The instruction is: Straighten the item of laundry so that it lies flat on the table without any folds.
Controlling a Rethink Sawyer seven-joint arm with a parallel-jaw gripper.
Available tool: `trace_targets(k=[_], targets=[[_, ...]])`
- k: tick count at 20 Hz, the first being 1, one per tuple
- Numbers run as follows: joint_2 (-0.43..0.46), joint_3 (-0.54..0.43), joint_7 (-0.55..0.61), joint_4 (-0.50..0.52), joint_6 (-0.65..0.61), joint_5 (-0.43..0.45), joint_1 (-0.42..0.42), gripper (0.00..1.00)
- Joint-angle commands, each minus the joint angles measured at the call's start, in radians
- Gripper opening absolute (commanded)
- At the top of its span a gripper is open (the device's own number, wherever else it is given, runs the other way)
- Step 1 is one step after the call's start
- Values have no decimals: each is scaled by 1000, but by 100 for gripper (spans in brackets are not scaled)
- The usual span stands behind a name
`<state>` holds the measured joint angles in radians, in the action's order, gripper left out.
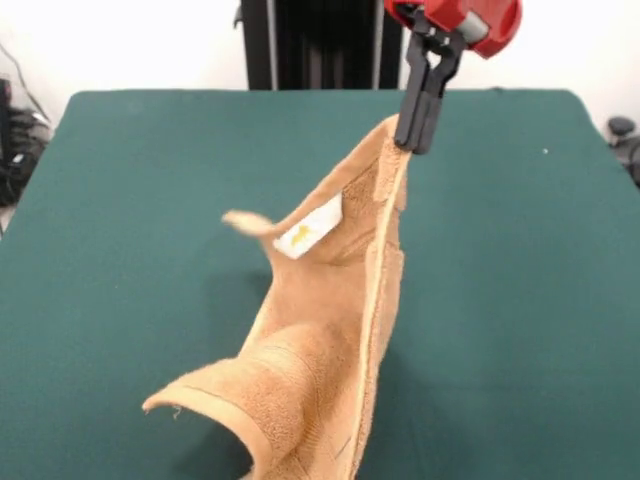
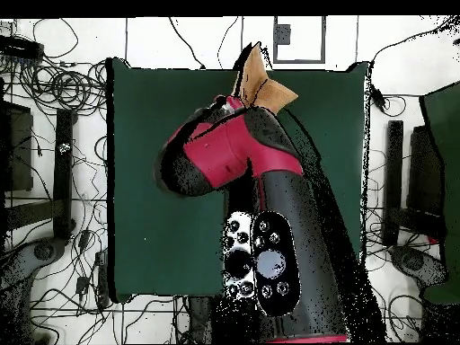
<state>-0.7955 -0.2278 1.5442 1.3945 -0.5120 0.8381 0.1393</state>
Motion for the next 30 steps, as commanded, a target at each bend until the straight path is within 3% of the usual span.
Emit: trace_targets(k=[1, 8, 15, 23, 30], targets=[[129, 294, 608, 14, 181, 81, -175, 0], [282, 531, 850, -67, 262, 112, -359, 0], [363, 642, 932, -92, 310, 62, -441, 0], [406, 659, 943, -122, 270, 25, -476, 0], [356, 603, 858, -110, 191, -59, -482, 0]])
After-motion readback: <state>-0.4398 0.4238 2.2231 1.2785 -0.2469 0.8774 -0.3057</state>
